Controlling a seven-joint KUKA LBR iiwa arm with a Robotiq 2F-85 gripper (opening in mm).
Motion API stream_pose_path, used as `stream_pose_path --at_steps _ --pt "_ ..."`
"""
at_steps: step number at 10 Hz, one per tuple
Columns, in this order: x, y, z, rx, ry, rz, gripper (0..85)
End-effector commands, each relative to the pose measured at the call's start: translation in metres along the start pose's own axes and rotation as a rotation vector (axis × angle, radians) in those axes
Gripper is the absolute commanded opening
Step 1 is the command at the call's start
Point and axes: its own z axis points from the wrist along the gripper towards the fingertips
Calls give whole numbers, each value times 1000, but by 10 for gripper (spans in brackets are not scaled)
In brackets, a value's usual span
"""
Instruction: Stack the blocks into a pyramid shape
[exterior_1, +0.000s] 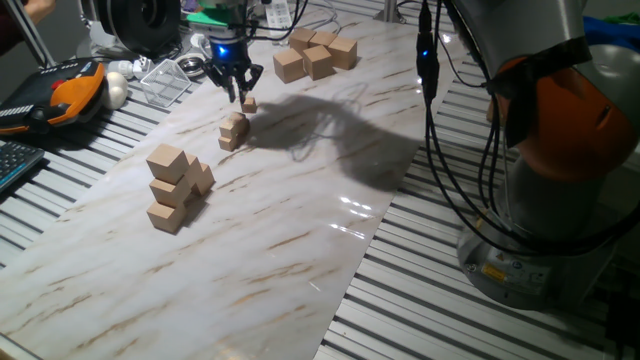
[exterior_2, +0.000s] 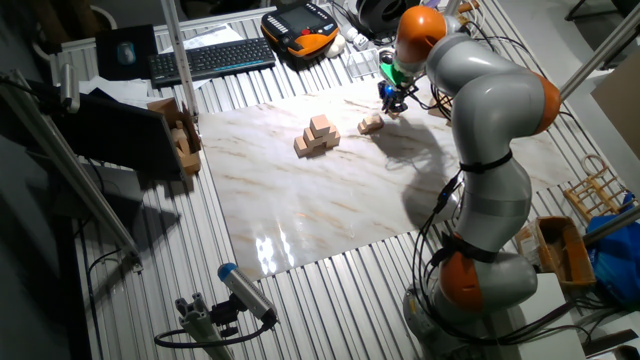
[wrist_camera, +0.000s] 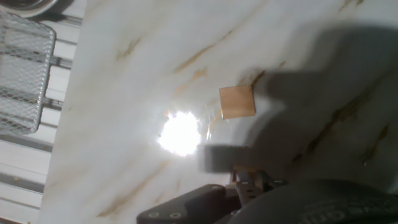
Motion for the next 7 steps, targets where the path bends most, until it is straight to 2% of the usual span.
stream_pose_path --at_steps 1,2,3,4,6,7 --pt "0 0 0 1 2 2 0" --pt "0 0 0 4 10 0 0" --pt "0 0 0 -9 20 -24 0" --pt "0 0 0 -10 7 -57 0" --pt "0 0 0 35 -48 -78 0" --pt "0 0 0 38 -45 -101 0"
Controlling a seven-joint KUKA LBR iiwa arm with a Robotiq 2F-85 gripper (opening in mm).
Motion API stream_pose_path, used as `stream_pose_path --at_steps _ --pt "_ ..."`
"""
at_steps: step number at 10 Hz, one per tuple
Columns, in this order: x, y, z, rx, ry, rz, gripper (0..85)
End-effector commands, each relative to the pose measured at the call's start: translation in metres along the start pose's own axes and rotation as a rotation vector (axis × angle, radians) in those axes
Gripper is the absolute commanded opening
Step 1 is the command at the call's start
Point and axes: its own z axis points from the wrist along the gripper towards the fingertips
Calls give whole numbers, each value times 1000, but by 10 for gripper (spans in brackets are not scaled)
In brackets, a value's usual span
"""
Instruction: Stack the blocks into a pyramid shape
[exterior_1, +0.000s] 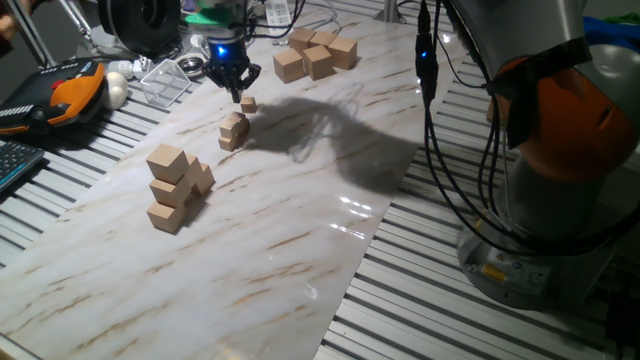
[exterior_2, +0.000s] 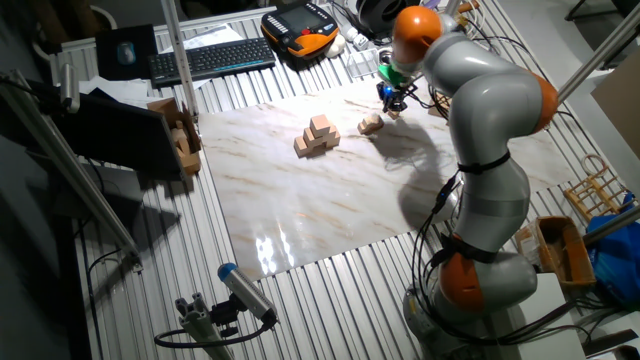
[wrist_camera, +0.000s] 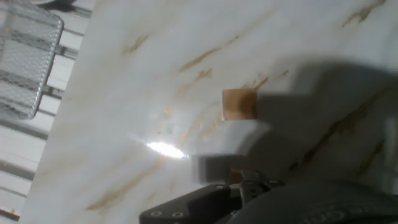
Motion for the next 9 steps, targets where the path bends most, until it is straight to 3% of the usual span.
stream_pose_path --at_steps 1,2,4,8,9 --pt "0 0 0 -4 32 29 0" --pt "0 0 0 -5 36 49 0" --pt "-2 -1 0 -8 16 56 0" --pt "-43 -6 16 -48 20 -9 0" --pt "-46 -7 19 -53 25 -11 0"
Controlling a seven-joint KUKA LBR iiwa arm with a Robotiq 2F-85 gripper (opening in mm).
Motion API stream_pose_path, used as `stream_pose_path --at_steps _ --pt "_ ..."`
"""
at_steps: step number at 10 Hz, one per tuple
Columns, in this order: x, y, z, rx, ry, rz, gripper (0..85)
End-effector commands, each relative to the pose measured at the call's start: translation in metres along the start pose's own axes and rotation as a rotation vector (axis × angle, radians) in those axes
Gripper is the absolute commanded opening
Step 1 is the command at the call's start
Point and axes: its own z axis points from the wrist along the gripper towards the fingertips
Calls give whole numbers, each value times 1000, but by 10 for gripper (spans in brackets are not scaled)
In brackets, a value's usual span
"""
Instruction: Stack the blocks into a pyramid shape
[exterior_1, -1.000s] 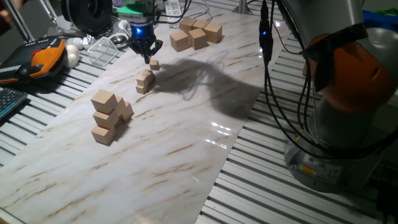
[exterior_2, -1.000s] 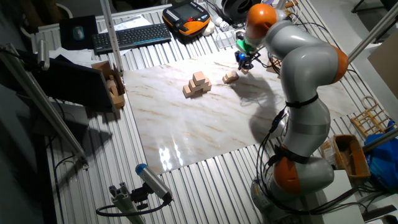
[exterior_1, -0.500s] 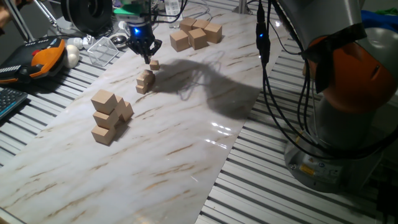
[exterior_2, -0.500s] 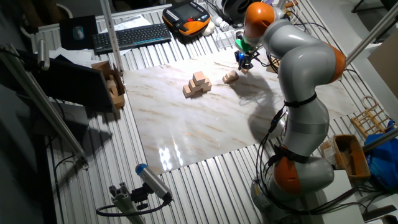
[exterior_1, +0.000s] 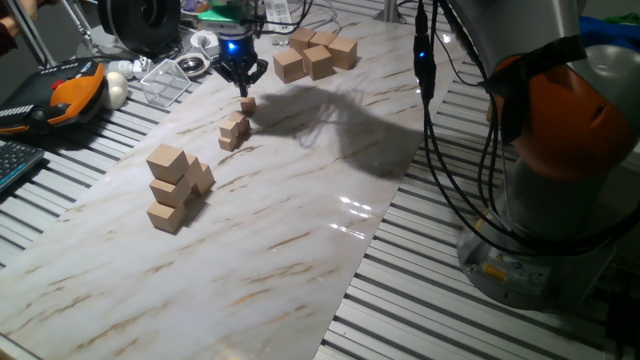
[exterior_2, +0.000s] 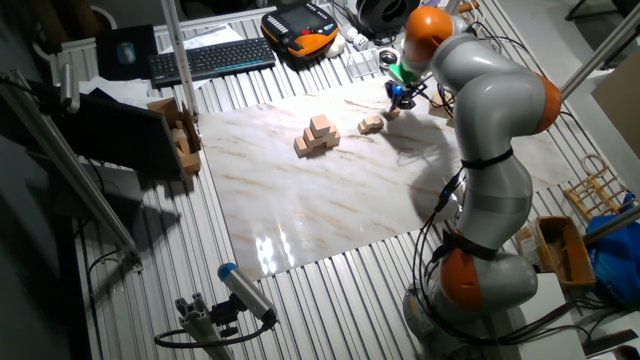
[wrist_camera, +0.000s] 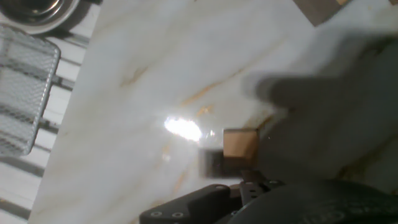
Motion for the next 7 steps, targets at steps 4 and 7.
stream_pose_path --at_steps 4,7 --pt "-2 0 6 14 -1 3 850" --pt "-14 -2 18 -13 2 -18 850"
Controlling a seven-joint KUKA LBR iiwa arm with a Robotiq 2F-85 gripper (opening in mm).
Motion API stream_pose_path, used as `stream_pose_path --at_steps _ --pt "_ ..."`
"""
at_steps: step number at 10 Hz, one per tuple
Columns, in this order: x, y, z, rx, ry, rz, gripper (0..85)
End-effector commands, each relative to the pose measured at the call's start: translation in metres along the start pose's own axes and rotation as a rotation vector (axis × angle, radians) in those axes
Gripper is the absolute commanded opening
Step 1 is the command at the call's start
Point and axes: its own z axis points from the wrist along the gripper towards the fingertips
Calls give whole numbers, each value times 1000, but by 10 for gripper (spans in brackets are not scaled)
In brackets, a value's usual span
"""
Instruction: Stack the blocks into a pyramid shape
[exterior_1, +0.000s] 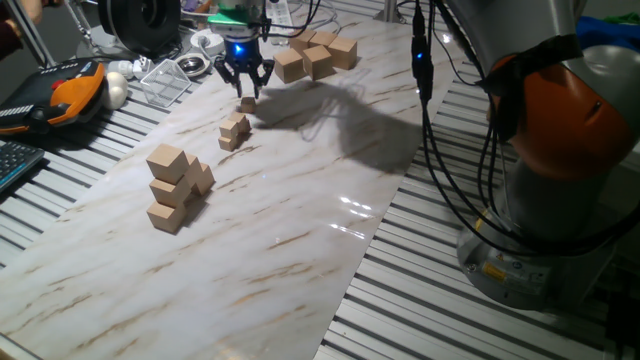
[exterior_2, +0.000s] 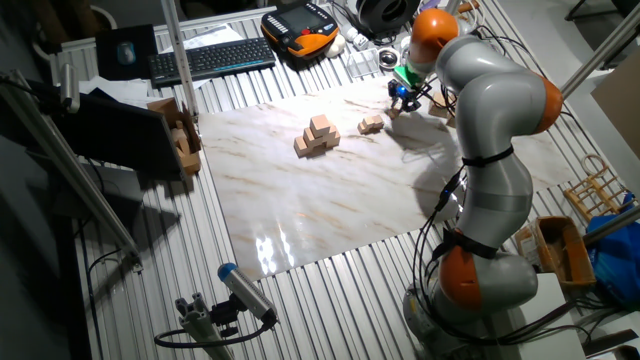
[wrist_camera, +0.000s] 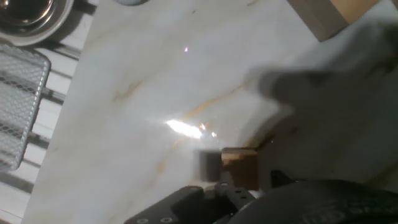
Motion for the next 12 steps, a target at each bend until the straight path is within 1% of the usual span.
stream_pose_path --at_steps 1,3,5,6,8,9,10,12 --pt "0 1 0 -6 1 6 850" --pt "2 4 -1 -2 -6 14 850" --pt "2 7 7 -8 -3 28 850" --pt "2 8 9 -6 -7 33 850" --pt "1 7 11 9 -10 51 850" --pt "0 6 13 10 -3 56 850" --pt "0 6 16 7 1 57 680" --pt "0 5 20 2 4 60 680"
